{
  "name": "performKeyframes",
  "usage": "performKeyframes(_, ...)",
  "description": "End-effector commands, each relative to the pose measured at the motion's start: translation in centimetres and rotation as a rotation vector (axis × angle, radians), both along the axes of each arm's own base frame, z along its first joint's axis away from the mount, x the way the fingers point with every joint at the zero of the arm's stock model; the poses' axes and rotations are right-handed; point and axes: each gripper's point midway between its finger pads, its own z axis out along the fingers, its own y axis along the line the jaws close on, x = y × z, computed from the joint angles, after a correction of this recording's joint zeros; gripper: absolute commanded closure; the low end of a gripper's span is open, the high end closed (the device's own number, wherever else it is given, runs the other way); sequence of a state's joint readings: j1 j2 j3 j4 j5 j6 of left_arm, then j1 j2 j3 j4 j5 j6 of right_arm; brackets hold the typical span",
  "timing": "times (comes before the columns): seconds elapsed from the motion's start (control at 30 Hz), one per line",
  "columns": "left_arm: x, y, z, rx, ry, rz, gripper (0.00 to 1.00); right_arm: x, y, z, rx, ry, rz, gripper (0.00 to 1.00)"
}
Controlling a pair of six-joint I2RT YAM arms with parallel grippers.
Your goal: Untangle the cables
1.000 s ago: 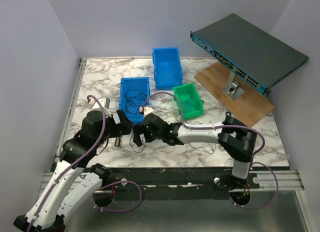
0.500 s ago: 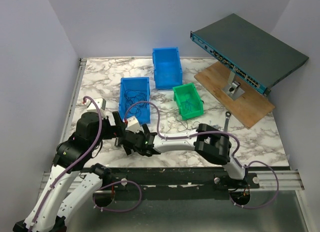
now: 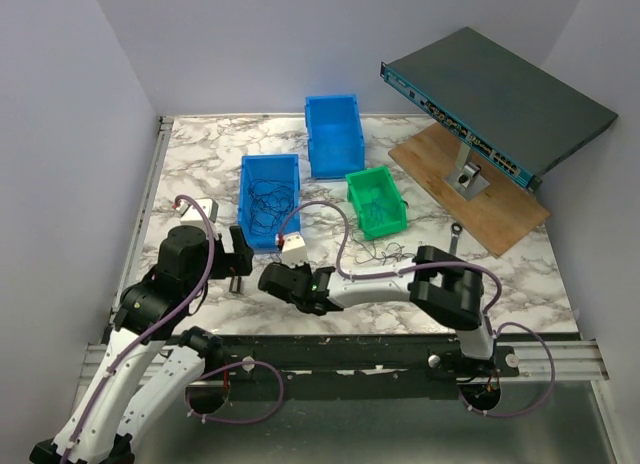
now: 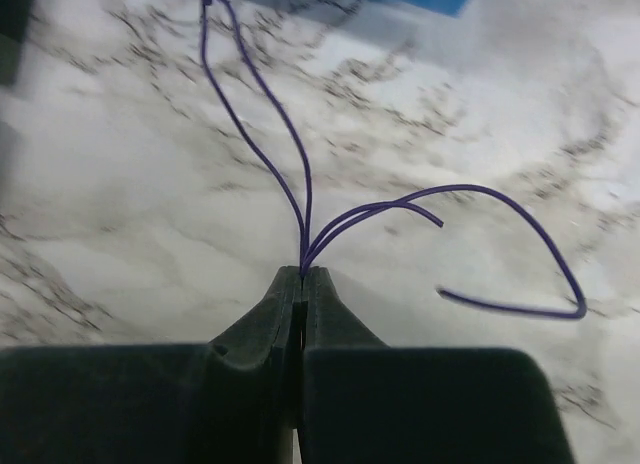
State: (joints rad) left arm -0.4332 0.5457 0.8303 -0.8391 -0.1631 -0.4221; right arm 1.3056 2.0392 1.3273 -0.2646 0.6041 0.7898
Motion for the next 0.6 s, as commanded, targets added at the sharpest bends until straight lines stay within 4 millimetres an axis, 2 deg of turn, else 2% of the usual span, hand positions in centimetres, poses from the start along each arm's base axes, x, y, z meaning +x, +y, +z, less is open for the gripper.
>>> performKeyframes(0.0,0.4,-0.6,0.0,-0.003,-0.033,-0.043,0.02,-0.8,-4.3,1.8,-0.057,-0.016,0.002,0.99)
performKeyframes(0.13,0.5,-1.0,-0.1,-0.008,-0.042,-0.064,0.02,1.2,-4.8,8.3,0.028,-0.084,0.030,0.99)
performKeyframes(0.27,0.4,-1.2,-0.2,-0.015,-0.042,-0.077,0.01,4.6,-5.5,13.9,0.140,-0.129,0.053,0.99)
performKeyframes(0.43,0.2,-1.2,0.2,-0.025,-0.070,-0.084,0.03,12.2,-7.9,18.3,0.193,-0.195,-0.028,0.99)
performKeyframes(0.57,0.1,-1.0,0.6,-0.036,-0.112,-0.077,0.03,18.5,-9.5,20.5,0.144,-0.287,-0.123,0.99)
